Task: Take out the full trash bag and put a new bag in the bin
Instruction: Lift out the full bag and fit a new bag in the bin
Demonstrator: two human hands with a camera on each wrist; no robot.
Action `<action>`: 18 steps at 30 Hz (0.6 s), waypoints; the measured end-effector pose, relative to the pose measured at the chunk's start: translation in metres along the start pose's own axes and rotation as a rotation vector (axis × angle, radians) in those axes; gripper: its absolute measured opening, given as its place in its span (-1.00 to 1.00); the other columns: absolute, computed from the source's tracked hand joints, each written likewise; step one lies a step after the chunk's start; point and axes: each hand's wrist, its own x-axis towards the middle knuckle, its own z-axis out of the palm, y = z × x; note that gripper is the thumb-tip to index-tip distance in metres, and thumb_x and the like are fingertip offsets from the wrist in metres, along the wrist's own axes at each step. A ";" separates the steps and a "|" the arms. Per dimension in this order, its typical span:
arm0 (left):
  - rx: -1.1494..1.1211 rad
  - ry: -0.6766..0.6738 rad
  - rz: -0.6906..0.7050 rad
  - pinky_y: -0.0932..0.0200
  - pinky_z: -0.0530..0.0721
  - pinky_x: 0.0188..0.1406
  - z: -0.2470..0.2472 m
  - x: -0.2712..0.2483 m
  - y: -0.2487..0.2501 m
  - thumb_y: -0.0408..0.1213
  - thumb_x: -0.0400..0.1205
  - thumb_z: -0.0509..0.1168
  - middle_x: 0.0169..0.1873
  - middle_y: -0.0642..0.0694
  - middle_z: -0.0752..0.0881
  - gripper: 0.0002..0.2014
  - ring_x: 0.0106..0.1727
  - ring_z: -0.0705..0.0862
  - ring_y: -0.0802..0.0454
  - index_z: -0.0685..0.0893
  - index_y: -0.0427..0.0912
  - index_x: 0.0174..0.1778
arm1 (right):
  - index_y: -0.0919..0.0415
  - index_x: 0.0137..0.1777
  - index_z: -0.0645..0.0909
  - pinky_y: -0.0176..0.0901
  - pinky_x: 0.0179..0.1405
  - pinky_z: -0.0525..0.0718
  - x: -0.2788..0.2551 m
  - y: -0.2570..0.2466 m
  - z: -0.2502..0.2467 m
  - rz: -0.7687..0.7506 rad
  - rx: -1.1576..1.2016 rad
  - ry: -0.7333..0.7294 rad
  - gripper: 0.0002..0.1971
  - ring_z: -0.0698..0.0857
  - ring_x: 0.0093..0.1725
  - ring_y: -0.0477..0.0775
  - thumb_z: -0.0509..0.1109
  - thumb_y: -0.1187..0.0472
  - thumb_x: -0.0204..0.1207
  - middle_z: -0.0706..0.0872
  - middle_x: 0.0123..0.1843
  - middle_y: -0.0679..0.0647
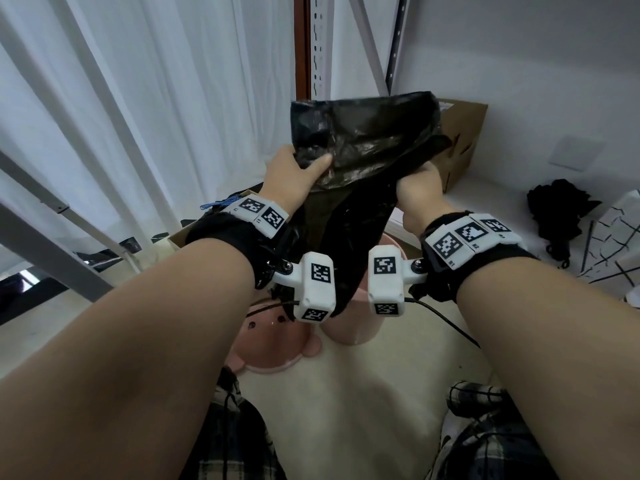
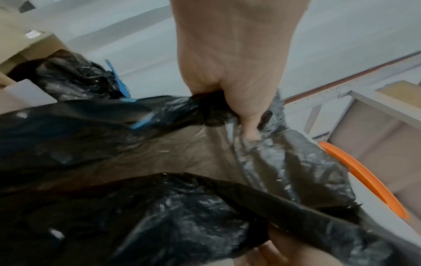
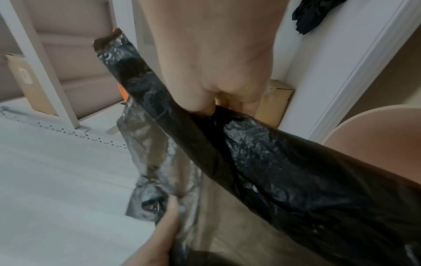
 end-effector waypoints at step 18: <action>-0.296 -0.093 -0.142 -0.10 0.66 0.27 0.000 -0.003 0.005 -0.14 0.68 0.24 0.08 -0.18 0.74 -0.81 0.15 0.72 -0.11 0.60 -0.17 0.10 | 0.24 0.16 0.59 0.20 0.20 0.69 -0.011 -0.002 0.015 -0.113 0.047 -0.128 -0.70 0.73 0.16 0.24 0.45 0.25 0.43 0.74 0.19 0.24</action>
